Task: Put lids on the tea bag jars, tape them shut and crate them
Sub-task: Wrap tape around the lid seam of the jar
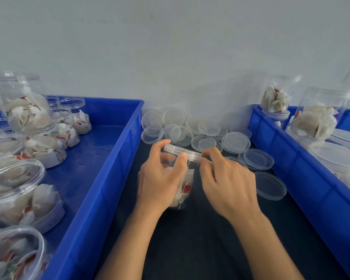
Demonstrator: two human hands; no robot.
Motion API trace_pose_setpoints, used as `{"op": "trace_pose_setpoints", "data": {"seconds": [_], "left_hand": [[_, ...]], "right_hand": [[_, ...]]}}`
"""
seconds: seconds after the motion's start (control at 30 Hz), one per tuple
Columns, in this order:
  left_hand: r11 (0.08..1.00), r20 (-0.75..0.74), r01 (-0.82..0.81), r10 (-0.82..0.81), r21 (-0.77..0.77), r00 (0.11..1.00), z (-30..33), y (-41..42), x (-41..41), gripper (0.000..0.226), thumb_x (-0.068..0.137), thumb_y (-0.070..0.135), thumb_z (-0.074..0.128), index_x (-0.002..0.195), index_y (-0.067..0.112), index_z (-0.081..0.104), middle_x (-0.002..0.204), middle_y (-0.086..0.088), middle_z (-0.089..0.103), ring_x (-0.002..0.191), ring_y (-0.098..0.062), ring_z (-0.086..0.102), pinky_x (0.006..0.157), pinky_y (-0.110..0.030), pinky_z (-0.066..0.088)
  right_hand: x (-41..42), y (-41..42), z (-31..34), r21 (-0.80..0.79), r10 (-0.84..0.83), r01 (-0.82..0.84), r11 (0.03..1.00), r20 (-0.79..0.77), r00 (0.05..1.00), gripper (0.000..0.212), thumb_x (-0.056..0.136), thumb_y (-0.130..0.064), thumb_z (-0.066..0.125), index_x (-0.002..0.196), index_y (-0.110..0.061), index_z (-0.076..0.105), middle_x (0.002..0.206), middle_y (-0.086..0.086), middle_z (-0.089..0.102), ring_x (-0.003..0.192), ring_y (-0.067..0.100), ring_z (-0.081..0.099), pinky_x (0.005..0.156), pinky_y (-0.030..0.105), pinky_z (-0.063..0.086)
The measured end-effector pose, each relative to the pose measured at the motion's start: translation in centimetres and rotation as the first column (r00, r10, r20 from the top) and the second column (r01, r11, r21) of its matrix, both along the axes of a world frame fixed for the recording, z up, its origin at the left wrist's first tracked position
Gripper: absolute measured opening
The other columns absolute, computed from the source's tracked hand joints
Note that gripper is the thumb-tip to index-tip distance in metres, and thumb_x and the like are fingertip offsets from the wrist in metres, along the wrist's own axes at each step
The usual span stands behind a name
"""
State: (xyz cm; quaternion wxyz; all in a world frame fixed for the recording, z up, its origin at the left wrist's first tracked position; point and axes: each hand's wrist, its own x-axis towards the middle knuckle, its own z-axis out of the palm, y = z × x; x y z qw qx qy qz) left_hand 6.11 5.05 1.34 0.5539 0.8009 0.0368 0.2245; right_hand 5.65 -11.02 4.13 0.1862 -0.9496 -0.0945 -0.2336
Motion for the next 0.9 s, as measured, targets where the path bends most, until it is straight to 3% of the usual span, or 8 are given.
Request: {"op": "trace_pose_setpoints", "data": {"seconds": [0.2, 0.4, 0.5, 0.6, 0.67, 0.8, 0.9], "left_hand": [[0.99, -0.045, 0.129, -0.132, -0.048, 0.99, 0.2, 0.5, 0.0, 0.056, 0.078, 0.072, 0.055, 0.132, 0.054, 0.053, 0.115, 0.024, 0.07, 0.108, 0.005, 0.067, 0.1, -0.043, 0.058], [0.987, -0.081, 0.158, -0.161, -0.041, 0.984, 0.2, 1.0, -0.1, 0.06, 0.08, 0.075, 0.056, 0.135, 0.052, 0.048, 0.115, 0.026, 0.071, 0.109, 0.005, 0.068, 0.101, -0.043, 0.057], [0.988, -0.092, 0.15, -0.146, 0.038, 0.985, 0.5, 0.7, -0.5, 0.043, 0.085, 0.075, 0.049, 0.12, 0.05, 0.049, 0.113, 0.022, 0.072, 0.105, 0.001, 0.07, 0.094, -0.045, 0.06], [0.983, -0.02, 0.022, -0.019, 0.18, 1.0, 1.0, 0.3, -0.9, 0.043, 0.086, 0.076, 0.042, 0.115, 0.045, 0.054, 0.114, 0.022, 0.067, 0.104, -0.001, 0.066, 0.087, -0.036, 0.06], [0.973, 0.04, -0.07, 0.063, 0.22, 0.997, 1.2, 0.1, -1.2, 0.047, 0.086, 0.075, 0.04, 0.12, 0.046, 0.054, 0.115, 0.024, 0.064, 0.103, 0.0, 0.065, 0.084, -0.03, 0.059], [0.984, -0.031, -0.017, 0.023, 0.176, 0.999, 1.4, -0.9, -1.6, 0.075, 0.082, 0.083, 0.04, 0.148, 0.047, 0.039, 0.137, 0.02, 0.063, 0.123, -0.008, 0.063, 0.101, -0.047, 0.056], [0.963, -0.046, -0.025, 0.039, 0.267, 0.998, 1.4, -1.3, -1.4, 0.085, 0.081, 0.09, 0.037, 0.153, 0.047, 0.029, 0.146, 0.018, 0.057, 0.129, -0.012, 0.059, 0.103, -0.047, 0.054]], "right_hand": [[0.0, -0.7, -0.1, 0.03, 0.074, -0.072, 0.997, -0.086, 0.994, 0.038, 0.102, -0.041, 0.027, 0.134, -0.044, 0.048, 0.062, -0.015, 0.052, 0.064, 0.011, 0.055, 0.054, 0.03, 0.032], [-0.1, -1.4, 0.0, 0.106, 0.175, -0.159, 0.982, -0.17, 0.97, 0.043, 0.104, -0.05, 0.02, 0.14, -0.057, 0.042, 0.071, -0.018, 0.055, 0.075, 0.012, 0.057, 0.067, 0.039, 0.039], [-0.2, -1.5, 0.0, 0.122, 0.18, -0.161, 0.979, -0.174, 0.968, 0.043, 0.104, -0.052, 0.021, 0.141, -0.058, 0.042, 0.075, -0.02, 0.054, 0.081, 0.014, 0.056, 0.071, 0.04, 0.039], [-0.3, -1.4, 0.2, 0.126, 0.175, -0.155, 0.98, -0.173, 0.969, 0.044, 0.103, -0.053, 0.021, 0.14, -0.056, 0.044, 0.081, -0.017, 0.06, 0.086, 0.017, 0.062, 0.075, 0.042, 0.046], [-0.4, -1.1, 0.2, 0.126, 0.164, -0.144, 0.981, -0.169, 0.972, 0.044, 0.102, -0.054, 0.02, 0.139, -0.055, 0.044, 0.088, -0.015, 0.067, 0.089, 0.02, 0.064, 0.078, 0.043, 0.05], [-0.7, -0.5, 0.3, 0.139, 0.163, -0.14, 0.98, -0.166, 0.973, 0.046, 0.102, -0.056, 0.019, 0.14, -0.055, 0.044, 0.091, -0.012, 0.069, 0.089, 0.023, 0.066, 0.081, 0.045, 0.054], [-0.3, -0.5, 0.1, 0.158, 0.193, -0.165, 0.974, -0.19, 0.963, 0.042, 0.106, -0.055, 0.022, 0.141, -0.054, 0.045, 0.089, -0.013, 0.068, 0.088, 0.022, 0.066, 0.081, 0.046, 0.054]]}}
